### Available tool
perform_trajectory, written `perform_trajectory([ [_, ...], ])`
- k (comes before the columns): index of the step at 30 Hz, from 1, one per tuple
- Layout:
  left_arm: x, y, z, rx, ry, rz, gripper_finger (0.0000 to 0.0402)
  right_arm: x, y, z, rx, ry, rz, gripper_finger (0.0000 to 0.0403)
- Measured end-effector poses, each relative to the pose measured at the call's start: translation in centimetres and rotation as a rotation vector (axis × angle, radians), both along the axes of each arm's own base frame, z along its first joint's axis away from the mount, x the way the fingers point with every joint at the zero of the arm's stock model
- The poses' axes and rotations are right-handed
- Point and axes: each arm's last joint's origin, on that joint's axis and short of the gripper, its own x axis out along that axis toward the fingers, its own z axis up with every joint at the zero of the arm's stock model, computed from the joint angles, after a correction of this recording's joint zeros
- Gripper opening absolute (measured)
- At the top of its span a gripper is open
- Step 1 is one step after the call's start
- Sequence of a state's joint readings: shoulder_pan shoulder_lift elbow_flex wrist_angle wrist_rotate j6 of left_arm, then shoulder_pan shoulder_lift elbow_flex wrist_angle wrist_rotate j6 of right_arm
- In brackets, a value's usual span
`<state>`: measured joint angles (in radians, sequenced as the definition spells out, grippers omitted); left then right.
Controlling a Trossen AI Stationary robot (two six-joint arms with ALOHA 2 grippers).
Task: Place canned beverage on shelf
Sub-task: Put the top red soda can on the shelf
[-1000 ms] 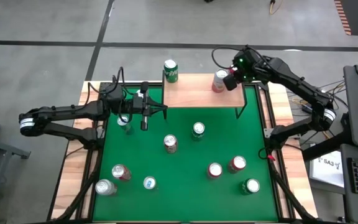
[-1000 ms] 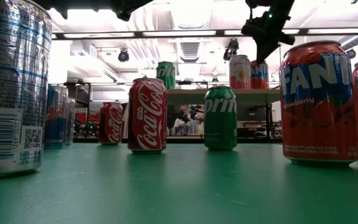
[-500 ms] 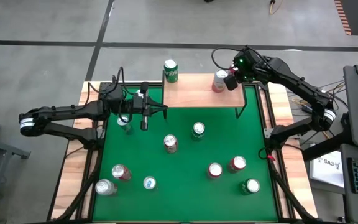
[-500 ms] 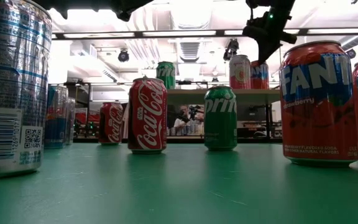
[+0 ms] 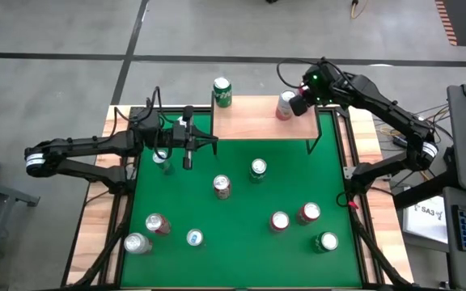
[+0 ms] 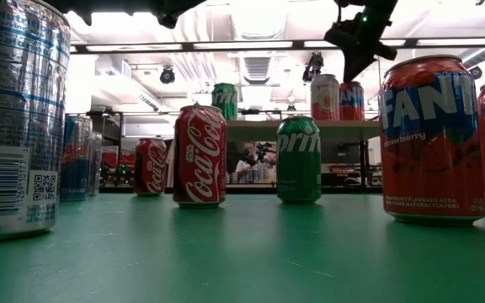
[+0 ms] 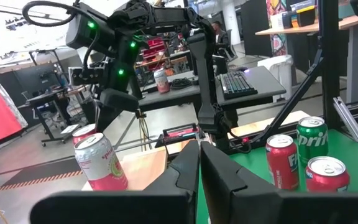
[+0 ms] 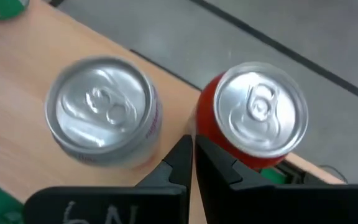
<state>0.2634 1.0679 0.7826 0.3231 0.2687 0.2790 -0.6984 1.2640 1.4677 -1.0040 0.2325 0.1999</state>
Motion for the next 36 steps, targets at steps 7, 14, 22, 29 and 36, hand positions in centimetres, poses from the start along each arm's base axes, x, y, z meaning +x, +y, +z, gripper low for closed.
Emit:
perform_trajectory([
  [7,0.00,0.00,0.00,0.000,0.000,0.000,0.0000,0.01,-0.23,0.19,-0.054,0.018,-0.026,0.0011],
  [14,0.00,0.00,0.00,0.000,0.000,0.000,0.0000,-0.08,-0.25,0.17,-0.068,0.040,-0.037,0.0011],
  [22,0.00,0.00,0.01,0.000,0.000,0.000,0.0000,-0.20,-0.36,0.16,-0.069,0.045,-0.039,0.0011],
  [29,0.00,0.00,0.01,0.000,0.000,0.000,0.0000,-0.30,-0.41,0.06,-0.083,0.069,-0.058,0.0011],
  [36,0.00,0.00,0.01,0.000,0.000,0.000,0.0000,-0.29,-0.42,-0.03,-0.085,0.076,-0.055,0.0011],
])
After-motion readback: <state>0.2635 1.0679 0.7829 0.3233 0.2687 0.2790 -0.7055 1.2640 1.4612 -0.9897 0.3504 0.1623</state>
